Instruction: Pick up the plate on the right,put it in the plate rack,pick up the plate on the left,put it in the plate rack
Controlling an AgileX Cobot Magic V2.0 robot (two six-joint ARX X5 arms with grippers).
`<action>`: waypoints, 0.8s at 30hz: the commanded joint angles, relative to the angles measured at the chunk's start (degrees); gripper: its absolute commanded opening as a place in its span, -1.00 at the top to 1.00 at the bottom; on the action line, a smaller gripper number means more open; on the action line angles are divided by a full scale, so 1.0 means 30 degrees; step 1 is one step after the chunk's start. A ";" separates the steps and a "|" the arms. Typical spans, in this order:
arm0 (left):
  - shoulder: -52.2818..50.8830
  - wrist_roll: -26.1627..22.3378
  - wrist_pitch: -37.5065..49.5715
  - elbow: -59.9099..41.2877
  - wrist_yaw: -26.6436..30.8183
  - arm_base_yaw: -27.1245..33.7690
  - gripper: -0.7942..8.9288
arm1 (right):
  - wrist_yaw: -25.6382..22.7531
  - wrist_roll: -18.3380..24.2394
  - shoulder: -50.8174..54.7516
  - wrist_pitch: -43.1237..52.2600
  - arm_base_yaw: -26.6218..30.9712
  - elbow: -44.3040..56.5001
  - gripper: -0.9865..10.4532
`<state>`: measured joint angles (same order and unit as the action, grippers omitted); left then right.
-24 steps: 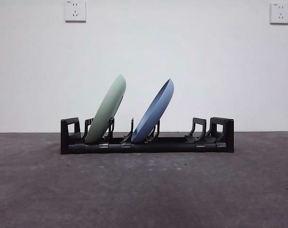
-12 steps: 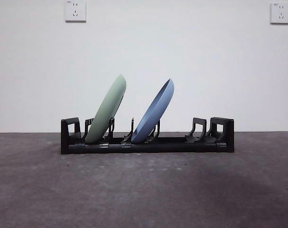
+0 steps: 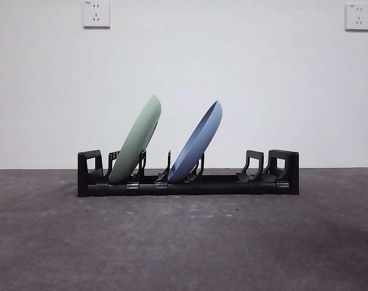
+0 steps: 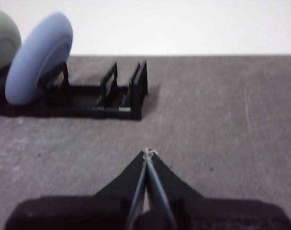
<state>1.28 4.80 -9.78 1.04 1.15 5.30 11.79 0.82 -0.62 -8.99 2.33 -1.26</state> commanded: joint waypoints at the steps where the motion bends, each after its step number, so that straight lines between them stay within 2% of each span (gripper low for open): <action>1: -0.0007 0.0182 0.0131 -0.0204 -0.0029 0.0007 0.84 | -0.0080 -0.0299 0.0058 -0.0211 -0.0007 0.0146 0.82; 5: 0.0000 0.0182 0.0131 -0.0204 -0.0022 0.0007 0.84 | -0.0007 -0.1268 0.0058 -0.0204 -0.0015 0.0146 0.82; 24: 0.0007 0.0182 0.0131 -0.0204 -0.0029 0.0007 0.84 | -0.0087 -0.1260 -0.0015 -0.0211 -0.0007 0.0138 0.82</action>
